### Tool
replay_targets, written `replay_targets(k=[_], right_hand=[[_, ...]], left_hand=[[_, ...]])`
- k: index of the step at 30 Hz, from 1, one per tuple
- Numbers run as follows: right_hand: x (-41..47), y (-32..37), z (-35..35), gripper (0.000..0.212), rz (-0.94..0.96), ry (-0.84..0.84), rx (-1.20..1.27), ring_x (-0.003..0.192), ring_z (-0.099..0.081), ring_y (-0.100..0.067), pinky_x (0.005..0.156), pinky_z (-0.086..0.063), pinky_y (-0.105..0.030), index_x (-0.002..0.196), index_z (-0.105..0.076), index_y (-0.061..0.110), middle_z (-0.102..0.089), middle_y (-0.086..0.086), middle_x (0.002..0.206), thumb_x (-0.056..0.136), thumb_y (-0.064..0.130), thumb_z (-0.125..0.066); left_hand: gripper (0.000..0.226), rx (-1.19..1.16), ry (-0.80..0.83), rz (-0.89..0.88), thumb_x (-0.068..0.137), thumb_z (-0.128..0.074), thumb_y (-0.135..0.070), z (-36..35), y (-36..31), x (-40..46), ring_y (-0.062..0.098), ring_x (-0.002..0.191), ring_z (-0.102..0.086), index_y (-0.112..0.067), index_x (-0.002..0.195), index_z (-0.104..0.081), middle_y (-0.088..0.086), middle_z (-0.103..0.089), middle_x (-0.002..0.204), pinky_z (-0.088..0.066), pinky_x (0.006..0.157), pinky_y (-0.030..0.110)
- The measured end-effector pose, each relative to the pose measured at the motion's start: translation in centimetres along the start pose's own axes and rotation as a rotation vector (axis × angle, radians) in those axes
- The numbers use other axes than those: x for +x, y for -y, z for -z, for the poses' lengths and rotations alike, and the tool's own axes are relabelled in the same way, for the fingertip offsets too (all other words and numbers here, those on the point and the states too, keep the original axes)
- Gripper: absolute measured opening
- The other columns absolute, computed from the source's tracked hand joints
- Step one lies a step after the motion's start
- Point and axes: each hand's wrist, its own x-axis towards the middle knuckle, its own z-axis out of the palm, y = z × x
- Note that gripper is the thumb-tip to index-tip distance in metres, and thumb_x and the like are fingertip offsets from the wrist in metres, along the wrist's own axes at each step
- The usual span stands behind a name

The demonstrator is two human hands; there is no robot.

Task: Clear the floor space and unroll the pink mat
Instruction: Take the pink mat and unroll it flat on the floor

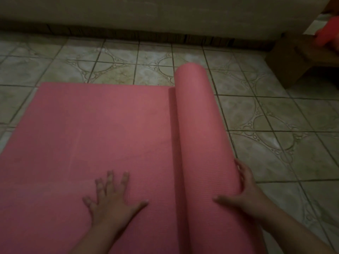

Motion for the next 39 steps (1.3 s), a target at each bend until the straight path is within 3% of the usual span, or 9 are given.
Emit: replay_targets(k=[6,9,11,14,23,28,32,36,39], right_hand=[[0.7,-2.1,8.8,0.103,-0.170,0.017,0.055,0.140,-0.025,-0.025,0.101,-0.034,-0.043,0.132,-0.040,0.045,-0.026,-0.007,0.154,0.049,0.001,-0.083],[2.3,-1.3,10.0,0.071,-0.213,-0.012,0.106,0.125,-0.046,-0.019,0.093,-0.040,-0.045,0.121,-0.052,0.046,-0.047,0.000,0.143,0.059,0.023,-0.079],[3.2,-1.1,9.2,0.097,-0.210,-0.056,0.079,0.112,-0.055,-0.019,0.088,-0.045,-0.039,0.138,-0.040,0.034,-0.052,-0.002,0.138,0.051,0.045,-0.081],[3.5,-1.0,7.8,0.122,-0.163,-0.166,-0.058,0.114,-0.053,-0.023,0.096,-0.044,-0.039,0.148,-0.021,0.029,-0.046,-0.004,0.140,0.044,0.043,-0.083],[2.5,-0.2,4.3,0.117,-0.079,-0.177,-0.074,0.091,-0.058,-0.004,0.074,-0.047,-0.024,0.139,-0.033,0.028,-0.055,-0.001,0.122,0.036,0.035,-0.087],[1.6,0.3,-1.0,0.120,0.011,-0.115,-0.107,0.103,-0.061,-0.012,0.094,-0.047,-0.032,0.142,-0.027,0.034,-0.056,0.006,0.124,0.042,0.037,-0.093],[1.3,0.9,-3.6,0.119,0.075,-0.107,-0.118,0.098,-0.055,0.007,0.087,-0.044,-0.024,0.140,-0.028,0.038,-0.052,0.018,0.117,0.041,0.046,-0.091],[1.4,1.0,-2.1,0.125,-0.014,-0.065,-0.017,0.101,-0.059,-0.003,0.088,-0.046,-0.024,0.144,-0.026,0.032,-0.053,0.010,0.125,0.037,0.043,-0.090],[1.7,1.0,0.8,0.116,-0.082,0.007,0.061,0.091,-0.064,-0.002,0.070,-0.051,-0.017,0.144,-0.030,0.025,-0.056,0.003,0.123,0.043,0.026,-0.086]], left_hand=[[0.122,-0.003,0.017,-0.060,0.028,-0.001,-0.103,-1.0,-2.4,-0.1,0.019,0.141,0.031,-0.045,0.130,0.033,-0.011,0.041,0.146,0.008,0.108,0.067],[0.124,-0.007,0.006,-0.039,0.028,-0.004,-0.104,-1.2,-2.7,-0.1,0.015,0.138,0.035,-0.043,0.129,0.035,-0.011,0.044,0.143,0.011,0.108,0.066],[0.126,0.004,-0.001,-0.030,0.027,-0.009,-0.104,-1.2,-2.7,-0.2,0.013,0.135,0.038,-0.045,0.129,0.037,-0.011,0.044,0.144,0.012,0.108,0.066],[0.128,-0.012,0.010,-0.025,0.025,-0.014,-0.105,-1.2,-2.7,-0.1,0.013,0.134,0.040,-0.049,0.128,0.038,-0.012,0.044,0.145,0.013,0.108,0.065],[0.128,0.012,-0.001,0.005,0.023,-0.015,-0.105,0.6,2.0,0.9,0.019,0.143,0.026,-0.052,0.127,0.037,-0.016,0.042,0.144,0.004,0.114,0.058],[0.138,0.059,0.058,0.047,0.020,-0.029,-0.101,3.5,7.4,2.3,0.019,0.145,0.022,-0.052,0.138,0.023,-0.016,0.037,0.148,-0.001,0.115,0.059],[0.129,-0.092,0.022,0.145,0.030,-0.035,-0.098,4.1,6.2,2.4,0.026,0.147,0.015,-0.050,0.145,0.000,-0.008,0.020,0.159,-0.007,0.112,0.067],[0.110,-0.006,0.024,-0.069,0.050,-0.025,-0.097,0.0,-0.6,0.7,0.029,0.144,0.024,-0.052,0.142,0.013,-0.006,0.028,0.156,0.002,0.109,0.069],[0.105,0.039,0.046,-0.174,0.046,-0.014,-0.099,-2.1,-3.3,-0.1,0.030,0.137,0.037,-0.056,0.129,0.031,-0.010,0.043,0.145,0.012,0.105,0.070]])
